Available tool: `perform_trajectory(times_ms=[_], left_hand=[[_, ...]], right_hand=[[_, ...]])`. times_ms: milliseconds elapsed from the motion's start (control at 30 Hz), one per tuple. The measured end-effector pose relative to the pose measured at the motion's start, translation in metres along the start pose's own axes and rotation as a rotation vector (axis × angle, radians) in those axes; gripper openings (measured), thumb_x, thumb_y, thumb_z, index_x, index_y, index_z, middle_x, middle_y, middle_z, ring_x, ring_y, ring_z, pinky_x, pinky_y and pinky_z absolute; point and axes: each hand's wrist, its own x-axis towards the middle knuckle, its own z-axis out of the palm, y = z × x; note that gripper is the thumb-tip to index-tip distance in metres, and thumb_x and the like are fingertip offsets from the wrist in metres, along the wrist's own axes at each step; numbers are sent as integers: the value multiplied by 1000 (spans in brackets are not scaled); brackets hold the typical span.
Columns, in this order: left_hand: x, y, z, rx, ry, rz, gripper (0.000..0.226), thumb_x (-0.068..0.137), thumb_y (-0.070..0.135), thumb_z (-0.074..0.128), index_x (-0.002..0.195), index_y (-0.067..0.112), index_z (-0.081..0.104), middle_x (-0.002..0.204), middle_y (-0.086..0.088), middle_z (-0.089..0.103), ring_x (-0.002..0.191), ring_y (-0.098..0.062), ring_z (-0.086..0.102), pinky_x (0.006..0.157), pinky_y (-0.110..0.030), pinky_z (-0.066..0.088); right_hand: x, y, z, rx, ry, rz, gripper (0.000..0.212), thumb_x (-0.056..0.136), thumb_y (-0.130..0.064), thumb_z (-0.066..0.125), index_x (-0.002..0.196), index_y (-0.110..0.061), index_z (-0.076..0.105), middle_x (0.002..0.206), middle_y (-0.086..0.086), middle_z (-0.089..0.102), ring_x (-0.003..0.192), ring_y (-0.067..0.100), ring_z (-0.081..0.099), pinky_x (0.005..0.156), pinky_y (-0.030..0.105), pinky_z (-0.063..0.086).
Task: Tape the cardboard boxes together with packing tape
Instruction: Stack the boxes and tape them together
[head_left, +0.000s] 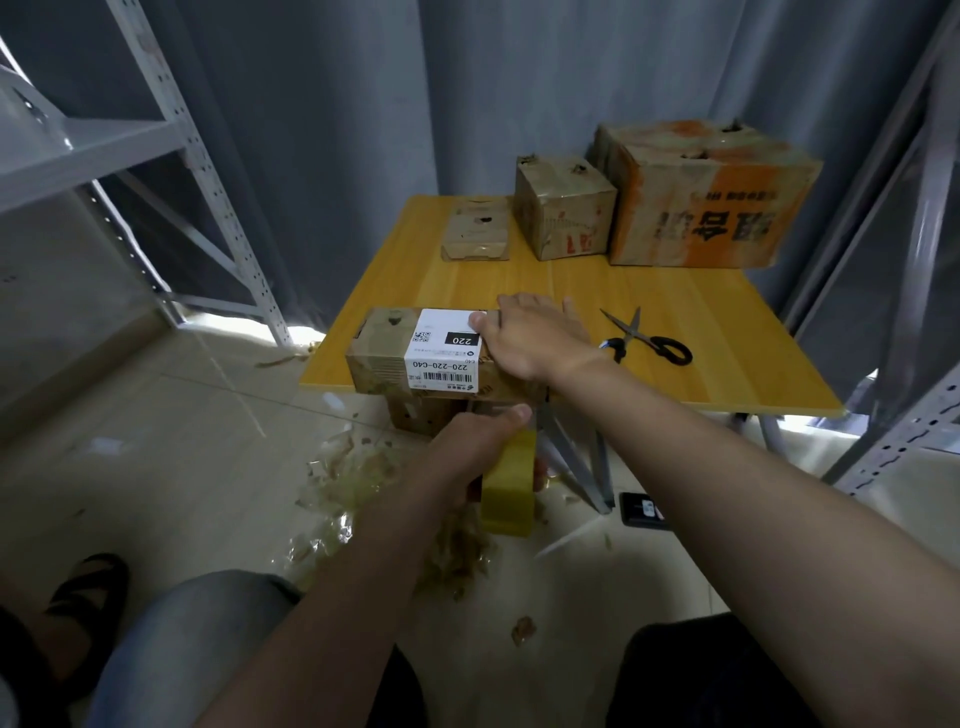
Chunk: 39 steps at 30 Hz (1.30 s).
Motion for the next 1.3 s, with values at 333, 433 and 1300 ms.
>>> perform_trajectory(times_ms=[333,433,1300], left_hand=[[14,-14,15,16,179,146,44,95,56,66,121,21,69,117,-12,75,114,-31,69,106,-54,52],[12,-8,15,-7,143,95,44,98,54,64,123,18,64,115,-12,75,108,-31,72,101,-55,56],[-19,32,-15,525,139,32,33,102,34,60,100,2,69,83,-16,77,77,-34,75,64,-37,64]], right_hand=[[-2,7,3,257,105,-37,62,109,-55,27,160,-20,36,166,5,35,157,25,15,126,55,5],[-15,16,4,543,450,-10,38,110,-43,38,135,-23,59,143,-3,56,142,21,31,113,42,24],[-100,13,87,1446,-63,435,30,99,-33,65,113,-7,71,106,17,77,95,32,74,85,43,58]])
